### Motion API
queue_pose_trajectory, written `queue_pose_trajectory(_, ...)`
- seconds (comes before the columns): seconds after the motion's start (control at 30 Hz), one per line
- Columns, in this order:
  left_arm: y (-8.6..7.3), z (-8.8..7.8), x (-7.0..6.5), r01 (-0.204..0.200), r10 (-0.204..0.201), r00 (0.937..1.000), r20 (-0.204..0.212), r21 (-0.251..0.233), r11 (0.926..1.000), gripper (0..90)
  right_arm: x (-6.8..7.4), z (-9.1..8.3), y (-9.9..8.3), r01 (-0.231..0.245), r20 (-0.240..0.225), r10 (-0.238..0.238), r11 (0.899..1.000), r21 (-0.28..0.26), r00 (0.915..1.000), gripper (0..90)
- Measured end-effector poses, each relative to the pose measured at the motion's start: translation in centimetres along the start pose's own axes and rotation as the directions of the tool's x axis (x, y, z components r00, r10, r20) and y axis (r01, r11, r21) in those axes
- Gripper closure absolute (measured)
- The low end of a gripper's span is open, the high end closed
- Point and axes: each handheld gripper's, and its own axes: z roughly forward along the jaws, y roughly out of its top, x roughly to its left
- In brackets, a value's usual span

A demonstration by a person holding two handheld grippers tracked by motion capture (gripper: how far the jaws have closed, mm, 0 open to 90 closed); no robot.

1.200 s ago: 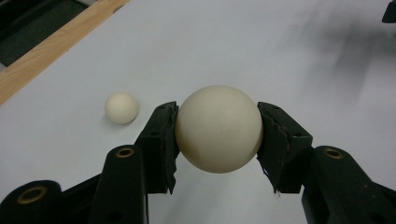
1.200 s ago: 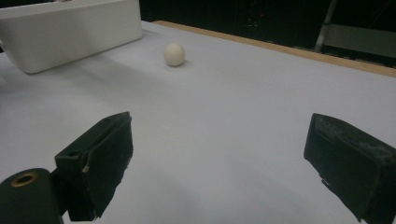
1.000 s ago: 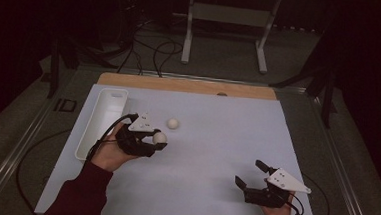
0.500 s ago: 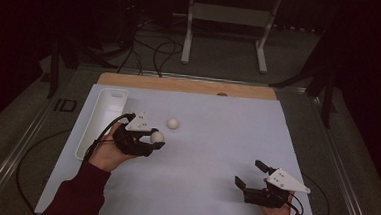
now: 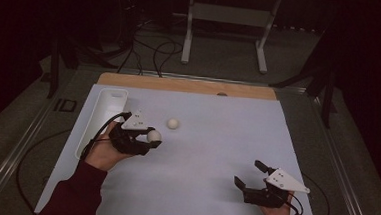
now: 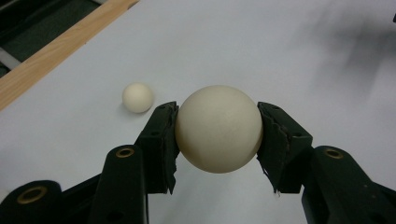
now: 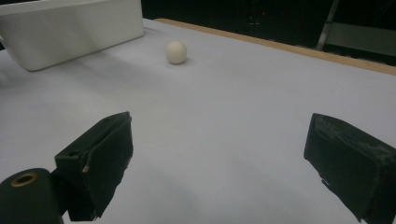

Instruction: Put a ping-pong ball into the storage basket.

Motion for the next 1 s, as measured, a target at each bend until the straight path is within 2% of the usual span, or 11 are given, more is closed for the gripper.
queue_pose_trajectory(1.0, -0.4, -1.3, 0.6, 0.0, 0.0, 0.9997, -0.023, -0.007, 1.0, 51.1, 0.0, 0.0, 0.0, 0.002, 0.0, -0.002, 1.0, 0.0, 1.0, 7.9)
